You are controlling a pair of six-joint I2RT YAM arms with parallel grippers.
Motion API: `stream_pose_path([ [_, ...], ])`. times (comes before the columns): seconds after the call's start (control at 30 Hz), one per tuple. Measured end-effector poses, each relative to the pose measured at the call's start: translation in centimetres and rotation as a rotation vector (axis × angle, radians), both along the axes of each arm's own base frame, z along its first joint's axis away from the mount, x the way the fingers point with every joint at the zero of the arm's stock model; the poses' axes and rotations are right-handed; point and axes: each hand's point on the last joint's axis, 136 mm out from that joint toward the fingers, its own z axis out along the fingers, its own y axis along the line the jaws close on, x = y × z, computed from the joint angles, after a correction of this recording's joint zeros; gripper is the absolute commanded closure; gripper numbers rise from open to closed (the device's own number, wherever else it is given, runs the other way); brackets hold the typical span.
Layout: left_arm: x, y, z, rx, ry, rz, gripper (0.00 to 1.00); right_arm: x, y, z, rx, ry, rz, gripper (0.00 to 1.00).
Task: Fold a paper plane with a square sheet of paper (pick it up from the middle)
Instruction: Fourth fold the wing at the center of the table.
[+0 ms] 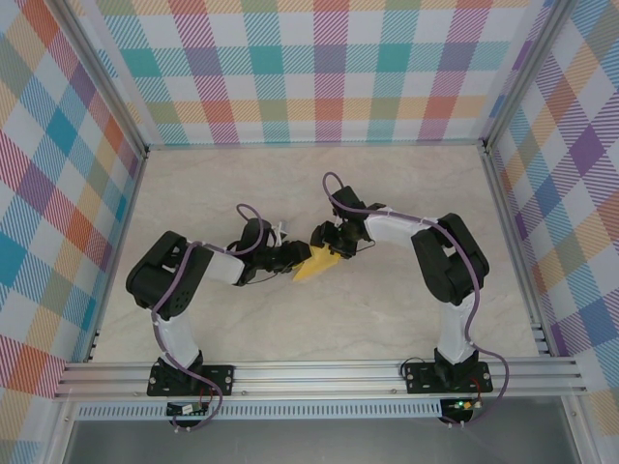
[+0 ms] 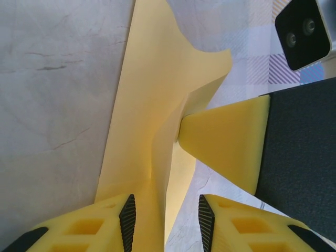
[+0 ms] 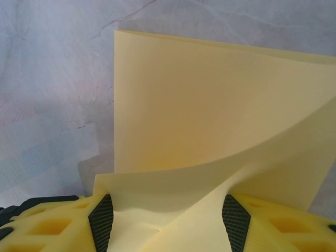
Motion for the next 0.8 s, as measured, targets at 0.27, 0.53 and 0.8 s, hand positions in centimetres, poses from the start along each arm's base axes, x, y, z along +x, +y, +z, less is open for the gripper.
stream_pose_path([
  [0.27,-0.2,1.8,2.3,0.01,-0.031,0.042,0.62,0.0,0.0,-0.1,-0.01,-0.001,0.001,0.4],
  [0.53,-0.9,2.0,5.9,0.002,-0.118,0.037,0.71,0.0,-0.2,-0.3,-0.052,0.001,-0.002,0.46],
  [0.8,-2.4,0.8,3.5,0.047,-0.05,-0.018,0.77,0.0,-0.1,-0.4,-0.069,0.012,0.002,0.44],
])
